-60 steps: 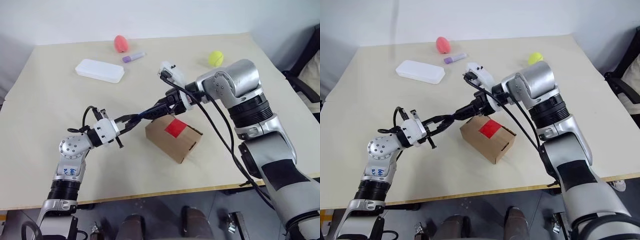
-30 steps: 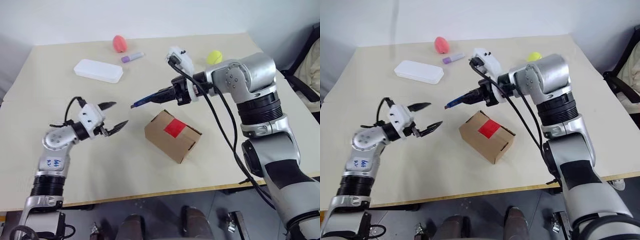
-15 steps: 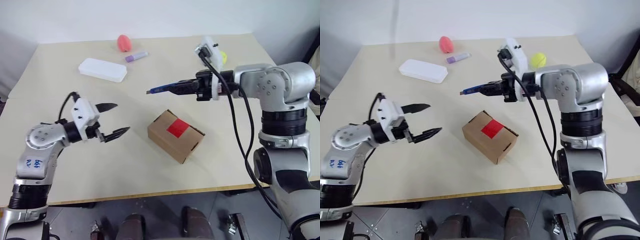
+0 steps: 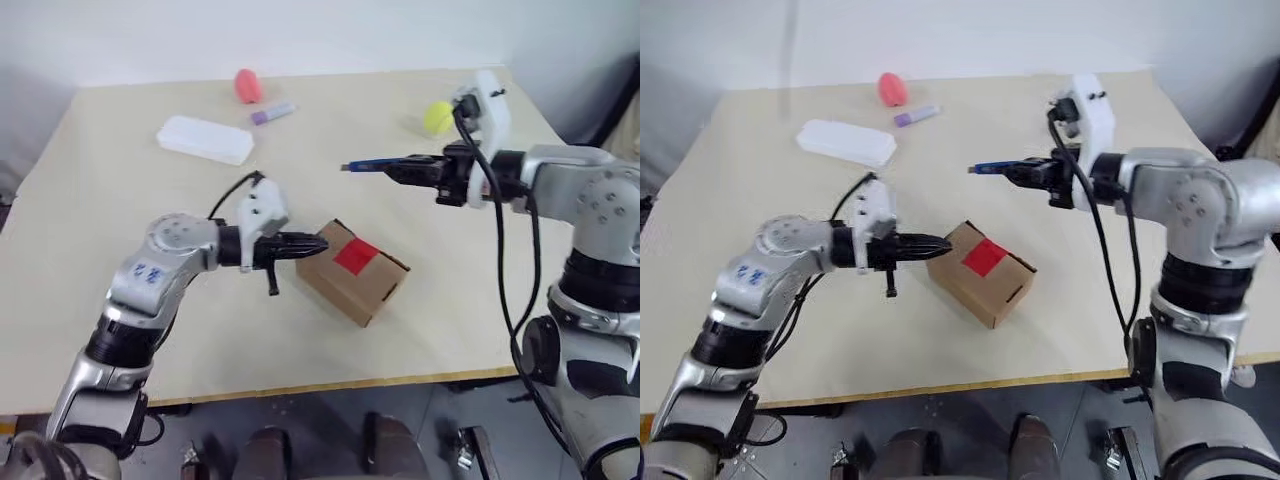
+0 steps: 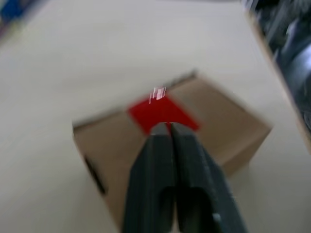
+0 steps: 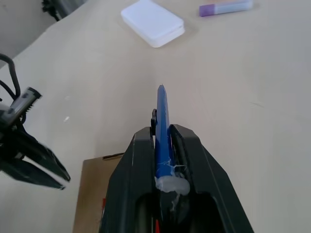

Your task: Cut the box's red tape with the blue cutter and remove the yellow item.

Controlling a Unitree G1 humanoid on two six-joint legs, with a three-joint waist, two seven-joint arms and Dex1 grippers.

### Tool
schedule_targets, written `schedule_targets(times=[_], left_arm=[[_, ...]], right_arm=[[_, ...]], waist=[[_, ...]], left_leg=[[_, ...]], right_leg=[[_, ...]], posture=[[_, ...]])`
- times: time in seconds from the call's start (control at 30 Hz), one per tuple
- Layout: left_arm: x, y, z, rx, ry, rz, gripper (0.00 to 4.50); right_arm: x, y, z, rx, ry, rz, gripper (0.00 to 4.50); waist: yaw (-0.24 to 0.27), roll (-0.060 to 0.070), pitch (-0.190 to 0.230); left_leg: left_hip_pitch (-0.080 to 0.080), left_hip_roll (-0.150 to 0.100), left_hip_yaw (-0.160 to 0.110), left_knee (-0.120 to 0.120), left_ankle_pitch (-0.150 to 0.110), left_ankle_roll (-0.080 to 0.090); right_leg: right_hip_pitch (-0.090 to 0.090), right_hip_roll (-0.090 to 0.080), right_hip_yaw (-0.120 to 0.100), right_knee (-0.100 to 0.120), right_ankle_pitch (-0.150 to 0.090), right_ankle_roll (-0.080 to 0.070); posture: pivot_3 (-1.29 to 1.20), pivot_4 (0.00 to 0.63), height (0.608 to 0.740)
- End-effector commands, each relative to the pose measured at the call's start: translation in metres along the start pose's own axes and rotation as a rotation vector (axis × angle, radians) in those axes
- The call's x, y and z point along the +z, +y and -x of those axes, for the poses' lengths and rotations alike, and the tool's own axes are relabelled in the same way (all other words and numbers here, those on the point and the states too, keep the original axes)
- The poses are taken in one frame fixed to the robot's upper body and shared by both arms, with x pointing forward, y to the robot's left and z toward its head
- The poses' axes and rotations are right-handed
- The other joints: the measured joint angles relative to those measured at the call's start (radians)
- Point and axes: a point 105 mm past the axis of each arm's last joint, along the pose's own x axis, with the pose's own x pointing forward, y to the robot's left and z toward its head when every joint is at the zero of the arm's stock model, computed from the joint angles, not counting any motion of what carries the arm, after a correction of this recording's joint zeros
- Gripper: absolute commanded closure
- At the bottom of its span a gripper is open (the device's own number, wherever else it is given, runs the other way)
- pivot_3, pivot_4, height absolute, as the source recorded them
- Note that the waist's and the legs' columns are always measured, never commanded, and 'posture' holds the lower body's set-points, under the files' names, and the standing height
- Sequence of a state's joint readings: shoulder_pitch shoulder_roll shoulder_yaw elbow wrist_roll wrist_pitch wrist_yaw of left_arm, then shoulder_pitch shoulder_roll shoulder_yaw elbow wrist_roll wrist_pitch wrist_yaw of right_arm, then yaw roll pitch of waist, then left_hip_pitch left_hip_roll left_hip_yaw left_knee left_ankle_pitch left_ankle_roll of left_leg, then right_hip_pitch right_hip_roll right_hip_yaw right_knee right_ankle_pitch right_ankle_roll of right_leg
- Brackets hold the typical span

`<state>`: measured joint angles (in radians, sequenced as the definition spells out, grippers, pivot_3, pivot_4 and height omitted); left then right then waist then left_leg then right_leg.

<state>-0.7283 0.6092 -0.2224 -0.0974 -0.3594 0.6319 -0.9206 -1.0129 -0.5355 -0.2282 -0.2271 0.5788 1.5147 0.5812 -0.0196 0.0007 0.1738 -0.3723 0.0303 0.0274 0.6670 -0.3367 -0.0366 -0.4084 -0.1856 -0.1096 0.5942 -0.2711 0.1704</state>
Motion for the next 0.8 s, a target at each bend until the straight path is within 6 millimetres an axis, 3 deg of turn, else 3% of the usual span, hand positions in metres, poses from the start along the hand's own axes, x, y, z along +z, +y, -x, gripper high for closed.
schedule_targets(times=[0.03, 0.37, 0.8], left_arm=[[-0.003, 0.004, -0.008, -0.01, 0.102, 0.008, 4.5], [-0.009, 0.003, -0.027, -0.042, 0.16, 0.025, 4.5], [-0.017, -0.001, -0.035, -0.053, 0.183, 0.028, 4.5]], right_arm=[[0.004, 0.005, 0.017, -0.034, -0.034, 0.048, 4.32], [-0.037, 0.013, 0.015, -0.051, 0.132, 0.141, 4.32], [-0.049, 0.011, 0.004, -0.024, 0.173, 0.181, 4.32]], waist=[[0.005, -0.001, 0.0], [0.017, -0.001, 0.0], [0.02, -0.001, 0.001]], left_leg=[[0.0, 0.0, 0.0, 0.0, 0.0, 0.0], [0.0, 0.0, 0.001, 0.0, 0.0, 0.0], [0.0, 0.0, 0.002, 0.003, 0.0, 0.001]], right_leg=[[0.0, 0.0, 0.0, 0.0, 0.0, 0.0], [0.0, 0.0, 0.001, 0.0, 0.0, 0.0], [0.0, 0.0, 0.002, 0.0, 0.0, 0.0]], posture=[[0.0, 0.15, 0.74], [0.0, 0.15, 0.74], [0.0, 0.15, 0.74]])
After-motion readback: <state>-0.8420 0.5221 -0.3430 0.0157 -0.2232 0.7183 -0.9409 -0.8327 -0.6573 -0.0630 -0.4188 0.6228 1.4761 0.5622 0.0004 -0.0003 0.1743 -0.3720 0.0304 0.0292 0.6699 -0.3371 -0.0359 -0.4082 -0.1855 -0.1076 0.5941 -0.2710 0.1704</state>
